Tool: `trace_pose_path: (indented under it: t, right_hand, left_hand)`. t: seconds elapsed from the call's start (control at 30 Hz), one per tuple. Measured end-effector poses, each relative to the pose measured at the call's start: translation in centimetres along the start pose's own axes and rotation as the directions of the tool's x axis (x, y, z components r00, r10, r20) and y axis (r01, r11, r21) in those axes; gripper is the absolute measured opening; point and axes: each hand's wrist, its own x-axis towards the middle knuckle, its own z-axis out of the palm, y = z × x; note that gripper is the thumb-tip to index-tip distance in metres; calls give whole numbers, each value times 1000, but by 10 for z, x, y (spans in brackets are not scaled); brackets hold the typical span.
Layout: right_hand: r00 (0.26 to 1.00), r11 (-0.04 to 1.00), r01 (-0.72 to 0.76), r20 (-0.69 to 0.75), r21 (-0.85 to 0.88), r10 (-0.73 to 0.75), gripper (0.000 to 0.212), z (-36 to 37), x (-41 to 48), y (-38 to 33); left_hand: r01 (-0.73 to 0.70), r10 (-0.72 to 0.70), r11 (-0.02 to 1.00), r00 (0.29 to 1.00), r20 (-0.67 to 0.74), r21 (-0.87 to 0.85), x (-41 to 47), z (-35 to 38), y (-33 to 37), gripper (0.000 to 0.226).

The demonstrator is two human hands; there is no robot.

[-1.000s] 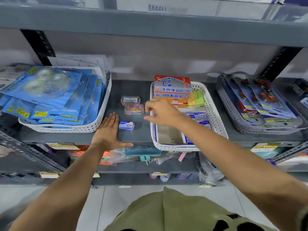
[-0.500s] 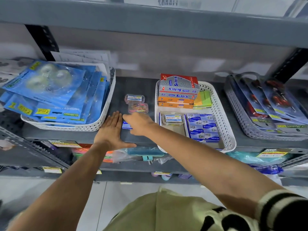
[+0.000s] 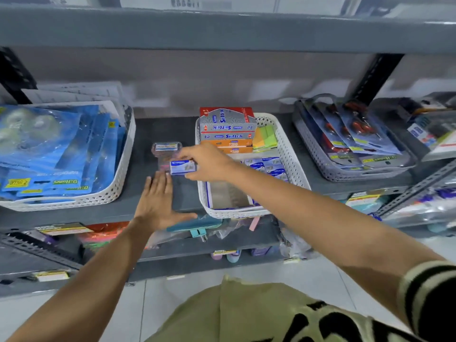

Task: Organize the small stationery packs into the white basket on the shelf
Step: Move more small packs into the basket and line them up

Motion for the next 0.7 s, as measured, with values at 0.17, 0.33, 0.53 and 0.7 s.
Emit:
trace_pose_path:
  t: [0.17, 0.33, 0.53, 0.7]
  right_hand:
    - [981, 987, -152, 117, -46, 156, 35, -41, -43, 44]
    - [937, 950, -309, 158, -44, 312, 38, -64, -89, 85]
    - [886, 911, -399, 212, -109, 413, 42, -72, -123, 107]
    - [834, 893, -392, 324, -223, 447, 45, -75, -136, 105]
  left_hand:
    - [3, -3, 1000, 1000, 9, -4, 7, 3, 24, 154]
    - [-6, 6, 1000, 1000, -9, 19, 4, 4, 25, 150]
    - [13, -13, 1000, 1000, 6, 8, 1, 2, 27, 146]
    - [8, -8, 1000, 1000, 0, -2, 1, 2, 27, 141]
